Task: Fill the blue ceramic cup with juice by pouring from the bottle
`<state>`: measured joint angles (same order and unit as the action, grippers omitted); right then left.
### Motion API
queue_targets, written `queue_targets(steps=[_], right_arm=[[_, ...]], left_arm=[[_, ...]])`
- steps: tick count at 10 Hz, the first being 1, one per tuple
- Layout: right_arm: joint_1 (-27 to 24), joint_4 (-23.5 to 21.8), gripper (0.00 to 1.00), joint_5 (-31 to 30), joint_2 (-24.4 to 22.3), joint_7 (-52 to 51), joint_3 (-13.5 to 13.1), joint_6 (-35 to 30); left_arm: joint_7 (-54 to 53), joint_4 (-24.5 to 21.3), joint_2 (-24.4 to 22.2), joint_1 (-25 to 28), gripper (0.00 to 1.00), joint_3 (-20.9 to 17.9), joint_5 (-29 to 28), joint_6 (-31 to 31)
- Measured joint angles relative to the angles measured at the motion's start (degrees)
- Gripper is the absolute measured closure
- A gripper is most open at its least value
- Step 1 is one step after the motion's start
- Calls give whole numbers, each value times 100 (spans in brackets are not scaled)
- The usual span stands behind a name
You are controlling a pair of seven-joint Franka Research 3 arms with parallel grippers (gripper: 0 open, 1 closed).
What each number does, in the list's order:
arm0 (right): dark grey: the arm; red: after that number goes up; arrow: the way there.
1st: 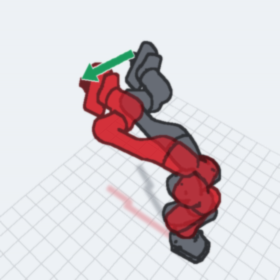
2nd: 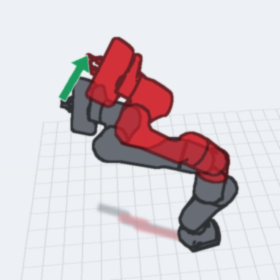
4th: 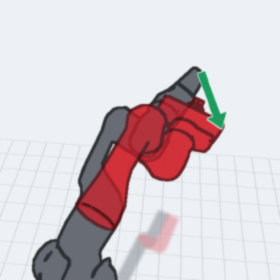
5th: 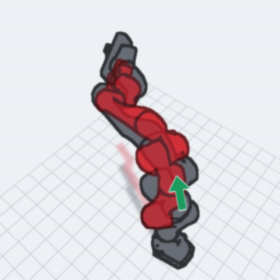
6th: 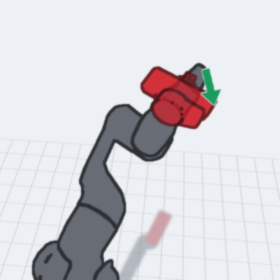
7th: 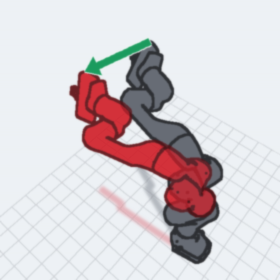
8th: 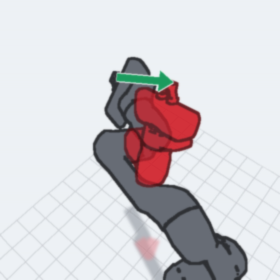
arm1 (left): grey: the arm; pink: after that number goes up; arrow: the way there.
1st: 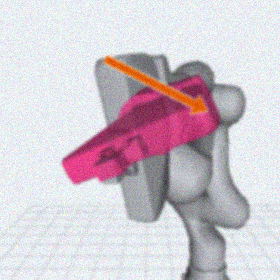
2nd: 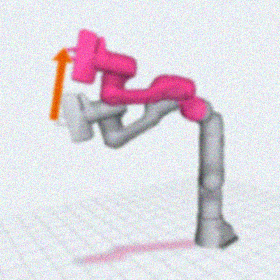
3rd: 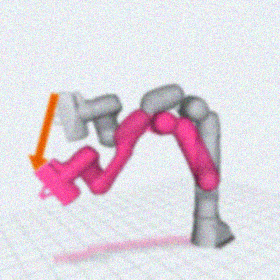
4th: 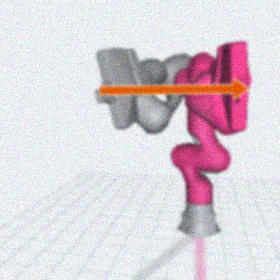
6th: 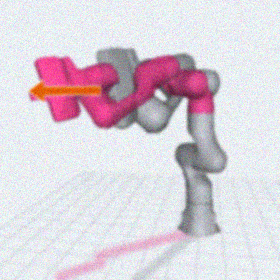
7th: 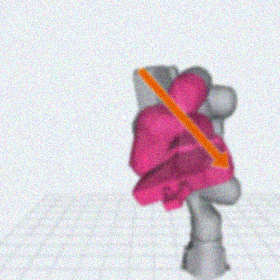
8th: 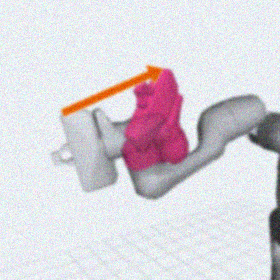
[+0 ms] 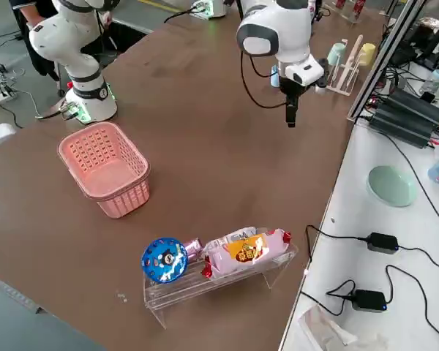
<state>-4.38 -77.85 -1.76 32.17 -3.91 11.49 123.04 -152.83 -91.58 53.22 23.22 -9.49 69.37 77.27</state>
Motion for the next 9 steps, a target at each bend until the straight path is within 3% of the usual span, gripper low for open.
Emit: queue_targets(steps=[6, 7, 9], right_arm=[[-667, 210, 0, -1, -924, 631, -4, -1823], [-691, 214, 0, -3, -1047, 710, -92, -1933], [-365, 154, 0, -3, -1395, 786, -643, -2327]], left_arm=[[-4, 11, 22, 65, 40, 200, -2, 0], [-4, 16, 22, 68, 34, 201, -2, 0], [-4, 49, 21, 76, 26, 203, -2, -6]])
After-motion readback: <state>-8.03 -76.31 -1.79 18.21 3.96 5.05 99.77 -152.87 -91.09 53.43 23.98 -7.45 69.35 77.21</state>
